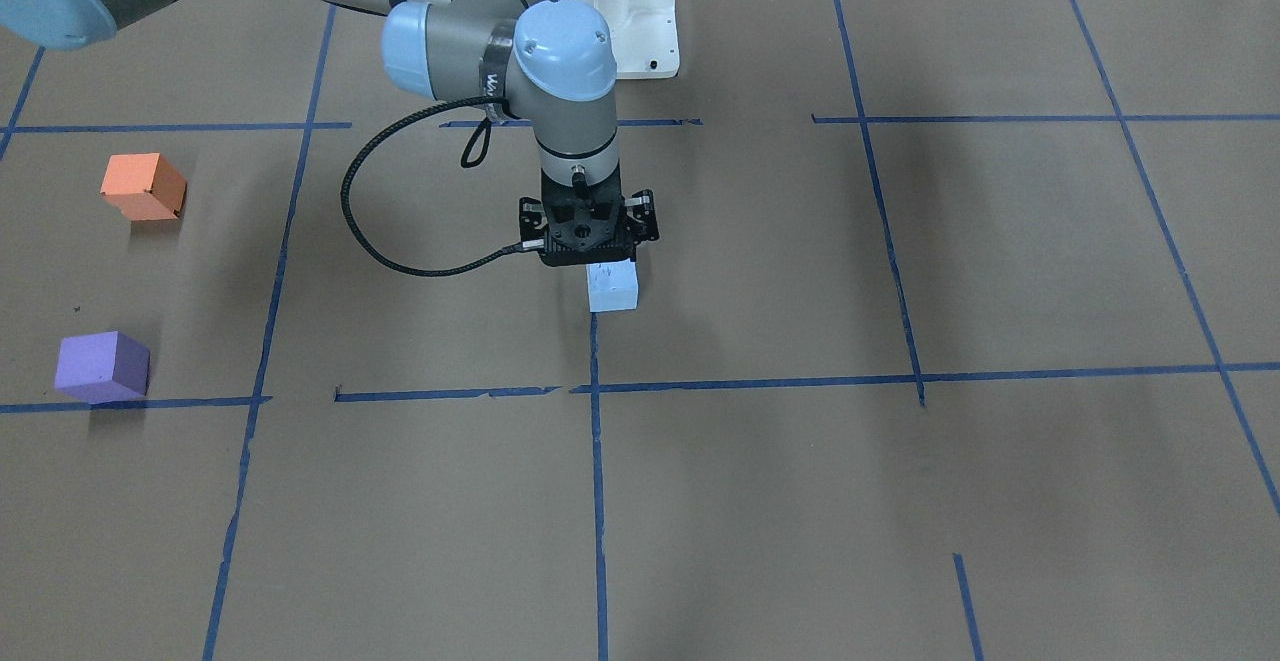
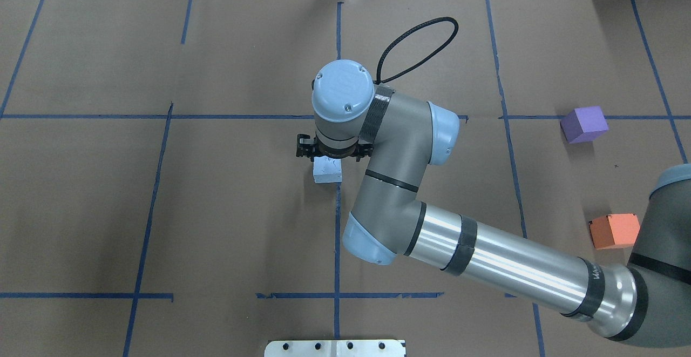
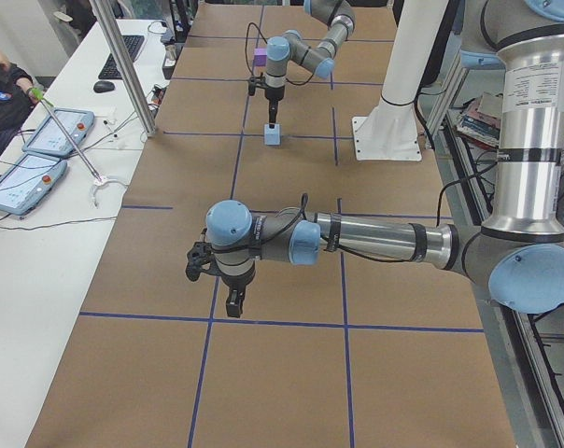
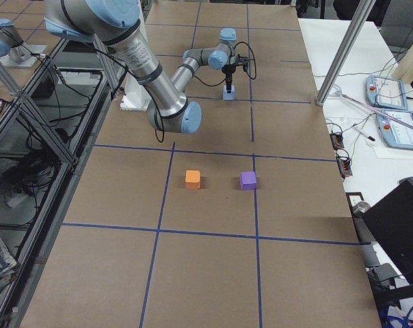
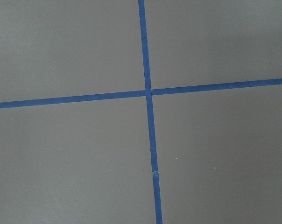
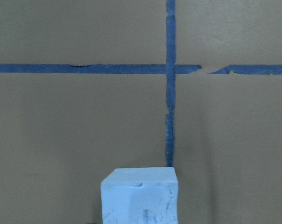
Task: Place blue block between orange and purple blocks
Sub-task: 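Reach the right gripper to the light blue cube and grasp it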
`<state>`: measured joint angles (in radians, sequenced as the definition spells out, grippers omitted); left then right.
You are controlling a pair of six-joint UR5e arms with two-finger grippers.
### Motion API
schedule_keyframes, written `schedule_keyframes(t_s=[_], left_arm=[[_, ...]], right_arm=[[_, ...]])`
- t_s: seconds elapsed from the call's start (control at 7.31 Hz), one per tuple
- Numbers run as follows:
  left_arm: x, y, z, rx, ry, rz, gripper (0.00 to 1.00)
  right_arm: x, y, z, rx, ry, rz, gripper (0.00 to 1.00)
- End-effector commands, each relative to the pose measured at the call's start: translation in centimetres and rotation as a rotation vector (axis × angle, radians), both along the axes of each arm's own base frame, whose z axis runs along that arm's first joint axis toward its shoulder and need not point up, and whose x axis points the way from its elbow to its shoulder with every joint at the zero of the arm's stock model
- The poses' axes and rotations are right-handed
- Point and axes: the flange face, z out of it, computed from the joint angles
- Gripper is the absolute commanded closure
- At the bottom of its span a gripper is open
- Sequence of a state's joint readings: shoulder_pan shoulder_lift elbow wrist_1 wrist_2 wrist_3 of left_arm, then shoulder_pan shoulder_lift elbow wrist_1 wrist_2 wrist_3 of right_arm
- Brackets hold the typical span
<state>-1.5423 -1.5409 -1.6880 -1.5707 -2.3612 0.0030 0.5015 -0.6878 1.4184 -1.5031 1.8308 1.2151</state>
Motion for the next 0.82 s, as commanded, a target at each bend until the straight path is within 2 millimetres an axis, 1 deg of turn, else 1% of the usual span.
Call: schedule_keyframes(t_s=[0.0, 0.14, 0.27, 0.41, 0.55, 0.68], left_arm=[[0.1, 0.0, 0.0, -0.002, 0.009, 0.001, 0.0], [0.1, 0.0, 0.1, -0.004, 0.009, 0.0, 0.0], [0.1, 0.0, 0.1, -0.003, 0.009, 0.001, 0.0], [0.0, 0.0, 0.0, -0.003, 0.009, -0.001, 0.0], [0.1, 0.3, 0.2, -0.006, 0.009, 0.001, 0.0], [0.1, 0.4, 0.3, -0.008, 0.009, 0.001, 0.0]], right_arm=[[-2.9, 0.1, -0.1, 0.008, 0.012, 0.002, 0.0], [-4.1, 0.3, 1.1, 0.001, 0.04, -0.007, 0.0], [-4.6, 0.1, 2.3, 0.01, 0.066, -0.022, 0.0], [-4.8, 0.1, 2.6, 0.013, 0.073, -0.029, 0.0], [-4.7, 0.0, 2.3, 0.014, 0.07, -0.027, 0.44], [-4.6, -0.1, 1.5, 0.01, 0.059, -0.018, 0.93]])
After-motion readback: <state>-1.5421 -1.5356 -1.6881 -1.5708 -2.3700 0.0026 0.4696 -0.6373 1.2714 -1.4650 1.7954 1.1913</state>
